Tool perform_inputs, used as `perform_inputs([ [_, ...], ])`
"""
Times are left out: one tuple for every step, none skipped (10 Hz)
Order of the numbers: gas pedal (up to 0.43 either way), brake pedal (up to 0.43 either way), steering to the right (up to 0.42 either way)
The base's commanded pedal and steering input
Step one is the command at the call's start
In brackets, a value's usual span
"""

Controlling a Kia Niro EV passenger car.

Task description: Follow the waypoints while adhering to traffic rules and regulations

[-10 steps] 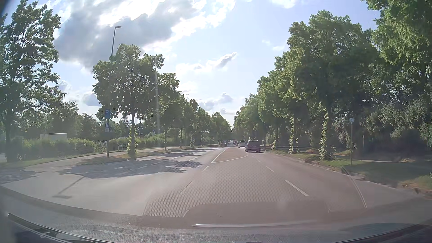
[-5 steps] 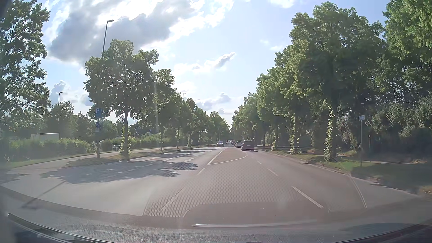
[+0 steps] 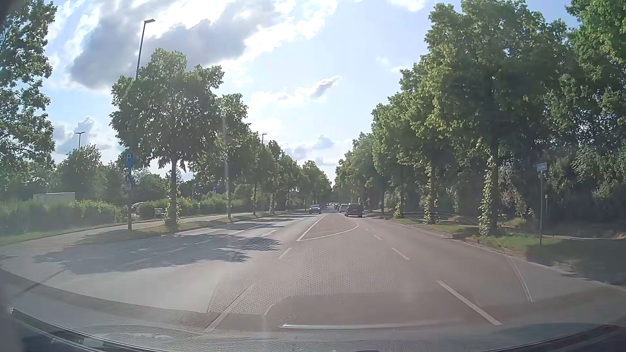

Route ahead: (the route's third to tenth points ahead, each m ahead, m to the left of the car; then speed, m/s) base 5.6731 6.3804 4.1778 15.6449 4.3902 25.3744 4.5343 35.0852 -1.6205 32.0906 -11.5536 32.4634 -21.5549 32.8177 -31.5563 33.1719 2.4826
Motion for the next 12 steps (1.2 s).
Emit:
perform_inputs([
  [0.0, 0.189, 0.006],
  [0.0, 0.195, 0.003],
  [0.0, 0.201, 0.002],
  [0.0, 0.201, 0.002],
  [0.0, 0.207, 0.001],
  [0.0, 0.207, 0.0],
  [0.0, 0.207, -0.002],
  [0.0, 0.22, -0.003],
  [0.0, 0.226, -0.005],
  [0.0, 0.232, -0.006],
  [0.0, 0.238, -0.006],
  [0.0, 0.238, -0.007],
])
